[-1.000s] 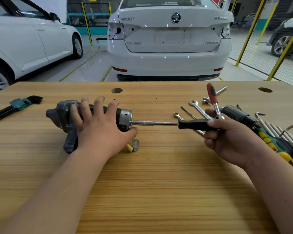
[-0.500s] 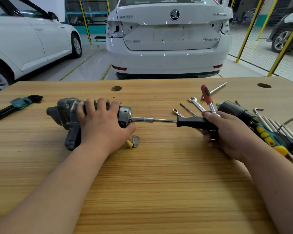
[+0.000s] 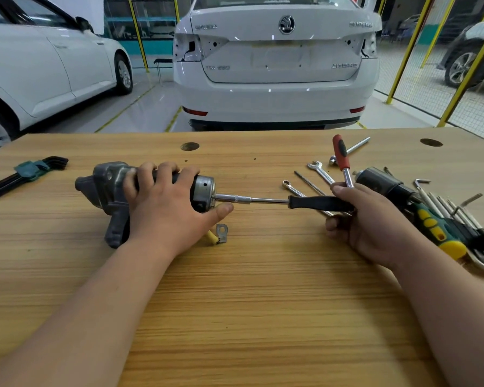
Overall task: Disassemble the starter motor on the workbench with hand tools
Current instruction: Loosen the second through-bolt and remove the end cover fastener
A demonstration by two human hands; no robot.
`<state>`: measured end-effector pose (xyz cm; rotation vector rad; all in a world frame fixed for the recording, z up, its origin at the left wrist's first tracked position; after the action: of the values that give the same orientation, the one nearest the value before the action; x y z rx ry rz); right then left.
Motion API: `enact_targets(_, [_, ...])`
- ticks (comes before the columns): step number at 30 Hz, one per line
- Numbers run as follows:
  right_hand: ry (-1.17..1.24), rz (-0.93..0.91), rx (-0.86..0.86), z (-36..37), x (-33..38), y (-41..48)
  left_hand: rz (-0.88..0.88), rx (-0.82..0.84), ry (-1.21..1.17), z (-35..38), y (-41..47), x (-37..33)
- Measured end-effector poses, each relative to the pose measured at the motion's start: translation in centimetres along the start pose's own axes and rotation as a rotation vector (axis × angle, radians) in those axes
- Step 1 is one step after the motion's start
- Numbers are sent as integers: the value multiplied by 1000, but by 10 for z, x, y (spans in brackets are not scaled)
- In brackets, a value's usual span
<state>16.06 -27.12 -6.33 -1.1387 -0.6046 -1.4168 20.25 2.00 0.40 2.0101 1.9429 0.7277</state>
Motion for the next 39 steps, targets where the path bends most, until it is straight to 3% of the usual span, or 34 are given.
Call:
enact_targets(8, [-390, -100, -108, -11, 13, -2, -5, 0, -11, 3, 0, -1])
enact_targets(18, [6, 34, 60, -6, 1, 4, -1, 1, -30, 5, 0, -1])
enact_targets(31, [-444, -147, -72, -12, 16, 2, 169, 80, 147, -2, 25, -1])
enact_targets(36, [-482, -185, -61, -10, 19, 3, 238, 156, 193, 9, 30, -4])
enact_targets(39, [-346, -163, -40, -9, 16, 4, 260, 156, 137, 11, 32, -8])
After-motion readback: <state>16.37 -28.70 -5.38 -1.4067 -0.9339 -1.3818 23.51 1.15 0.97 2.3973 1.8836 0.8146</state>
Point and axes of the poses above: each hand's wrist, its own y-axis towards the middle knuckle, its own z-axis out of the palm, x = y × z, the point moved 10 cm from there along y, towards the middle knuckle, and after that the axes turned 13 degrees about y, right-handed, at the moved point
